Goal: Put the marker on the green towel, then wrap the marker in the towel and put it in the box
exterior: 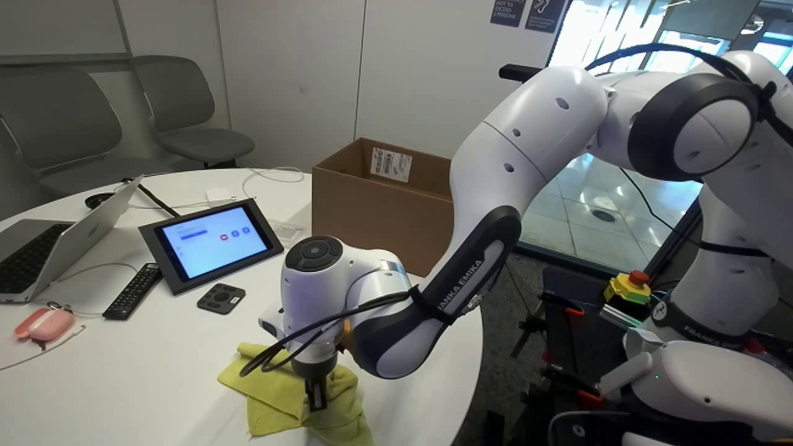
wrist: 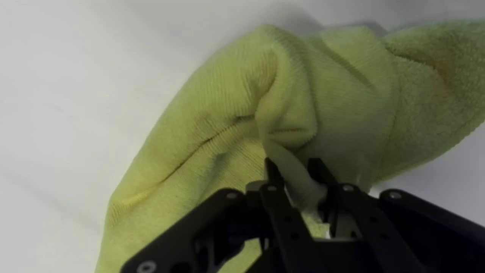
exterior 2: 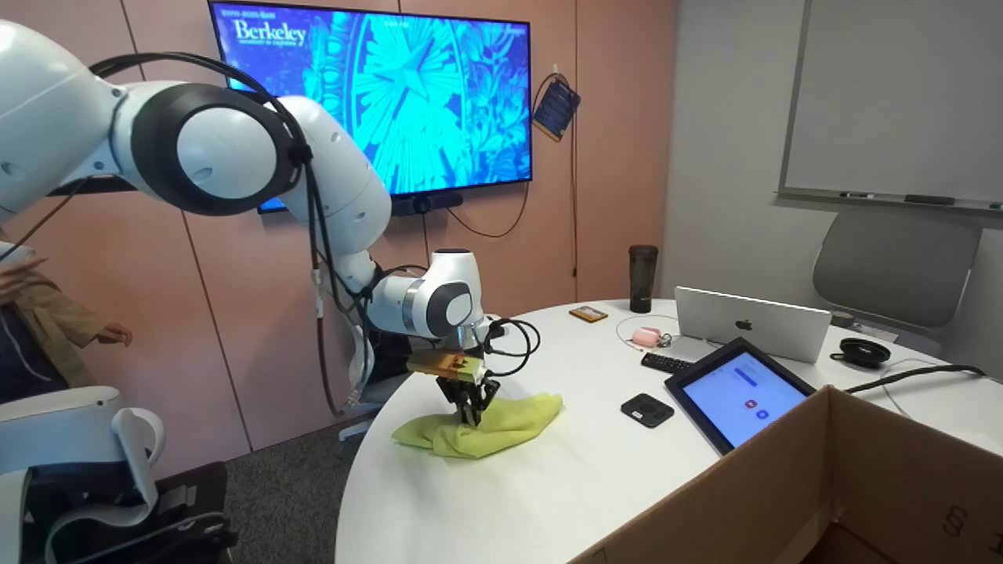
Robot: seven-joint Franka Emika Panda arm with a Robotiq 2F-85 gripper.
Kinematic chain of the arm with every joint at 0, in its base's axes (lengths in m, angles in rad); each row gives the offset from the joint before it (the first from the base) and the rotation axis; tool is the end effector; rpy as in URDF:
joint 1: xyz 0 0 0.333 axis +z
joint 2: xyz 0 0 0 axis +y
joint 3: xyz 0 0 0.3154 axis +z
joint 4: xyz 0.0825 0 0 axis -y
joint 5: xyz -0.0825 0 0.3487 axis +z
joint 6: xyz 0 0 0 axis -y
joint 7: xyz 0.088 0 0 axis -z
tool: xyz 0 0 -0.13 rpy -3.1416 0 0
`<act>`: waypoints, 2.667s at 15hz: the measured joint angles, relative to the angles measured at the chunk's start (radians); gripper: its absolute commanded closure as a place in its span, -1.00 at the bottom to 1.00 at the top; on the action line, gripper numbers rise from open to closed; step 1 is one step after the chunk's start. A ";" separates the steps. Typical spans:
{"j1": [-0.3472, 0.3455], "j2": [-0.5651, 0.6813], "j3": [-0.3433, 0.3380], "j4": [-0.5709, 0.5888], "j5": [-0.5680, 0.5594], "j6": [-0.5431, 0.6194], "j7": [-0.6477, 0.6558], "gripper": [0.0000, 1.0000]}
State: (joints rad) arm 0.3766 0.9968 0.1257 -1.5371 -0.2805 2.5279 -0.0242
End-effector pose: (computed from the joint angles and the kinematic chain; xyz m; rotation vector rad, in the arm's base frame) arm 0.5883 0.3107 0.0691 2.9021 1.0568 0.0328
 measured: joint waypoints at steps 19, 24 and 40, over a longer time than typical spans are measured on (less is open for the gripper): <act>0.107 0.128 -0.129 0.307 0.046 -0.085 0.394 -1.00; 0.073 0.196 -0.142 0.442 0.094 -0.146 0.406 -1.00; 0.006 0.422 -0.135 0.807 0.136 -0.301 0.427 -0.30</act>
State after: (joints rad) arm 0.3824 1.4184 -0.0096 -0.7297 -0.1441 2.2269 0.4032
